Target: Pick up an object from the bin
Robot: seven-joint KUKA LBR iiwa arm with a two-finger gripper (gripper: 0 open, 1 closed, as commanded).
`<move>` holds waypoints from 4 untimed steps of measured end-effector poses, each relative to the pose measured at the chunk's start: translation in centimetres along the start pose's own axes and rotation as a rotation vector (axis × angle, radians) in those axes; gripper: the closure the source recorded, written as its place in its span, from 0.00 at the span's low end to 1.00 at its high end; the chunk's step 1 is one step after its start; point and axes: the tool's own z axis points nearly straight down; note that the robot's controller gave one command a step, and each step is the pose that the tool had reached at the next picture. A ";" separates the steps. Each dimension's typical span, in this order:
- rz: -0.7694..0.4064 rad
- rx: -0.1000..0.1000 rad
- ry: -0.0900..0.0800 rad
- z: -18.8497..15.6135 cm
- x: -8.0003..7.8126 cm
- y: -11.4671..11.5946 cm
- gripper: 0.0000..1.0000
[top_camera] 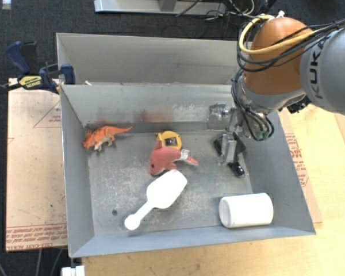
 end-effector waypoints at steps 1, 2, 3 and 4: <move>-0.001 0.001 -0.008 -0.5 -0.1 0.0 0.00; -0.081 0.001 -0.010 2.7 -3.3 4.5 0.00; 0.086 -0.002 -0.006 4.8 -2.4 7.1 0.00; 0.108 0.000 -0.009 6.1 -2.0 8.8 0.00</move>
Offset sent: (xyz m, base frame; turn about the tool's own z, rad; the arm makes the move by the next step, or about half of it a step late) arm 0.0452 0.0687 -0.0475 -0.1210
